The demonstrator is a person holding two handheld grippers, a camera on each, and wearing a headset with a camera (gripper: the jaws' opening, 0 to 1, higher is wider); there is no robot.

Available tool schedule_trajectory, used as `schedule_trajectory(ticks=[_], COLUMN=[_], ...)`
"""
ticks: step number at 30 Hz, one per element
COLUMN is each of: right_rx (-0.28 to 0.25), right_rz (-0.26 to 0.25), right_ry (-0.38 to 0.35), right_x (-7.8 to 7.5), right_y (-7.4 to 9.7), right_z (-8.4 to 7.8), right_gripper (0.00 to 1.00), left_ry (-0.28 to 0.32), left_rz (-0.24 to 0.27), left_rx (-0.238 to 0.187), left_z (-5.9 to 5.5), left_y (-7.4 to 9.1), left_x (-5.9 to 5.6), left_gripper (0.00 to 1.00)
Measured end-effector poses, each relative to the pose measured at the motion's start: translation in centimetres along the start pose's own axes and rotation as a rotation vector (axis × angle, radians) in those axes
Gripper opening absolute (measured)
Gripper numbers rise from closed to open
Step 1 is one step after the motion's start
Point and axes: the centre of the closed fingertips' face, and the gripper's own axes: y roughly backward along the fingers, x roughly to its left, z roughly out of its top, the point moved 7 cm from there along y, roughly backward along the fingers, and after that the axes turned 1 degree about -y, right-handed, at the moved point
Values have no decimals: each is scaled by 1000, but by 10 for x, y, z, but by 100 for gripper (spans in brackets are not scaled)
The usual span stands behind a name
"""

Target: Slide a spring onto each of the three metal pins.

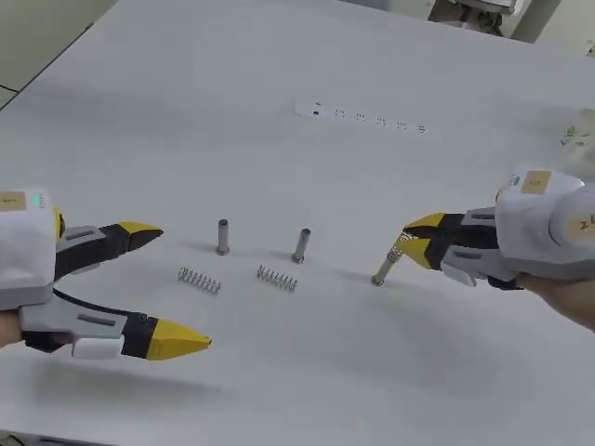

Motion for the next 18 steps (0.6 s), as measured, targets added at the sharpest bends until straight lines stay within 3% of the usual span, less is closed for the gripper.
schedule_trajectory(ticks=[18], right_rx=[46], right_rz=[13], right_ry=[-41], right_x=[1], right_y=[-16], right_z=[-19], right_gripper=[8], left_ry=[1], left_rz=[8], left_rx=[1], left_z=[0], left_y=[2], left_x=[0], left_gripper=[98])
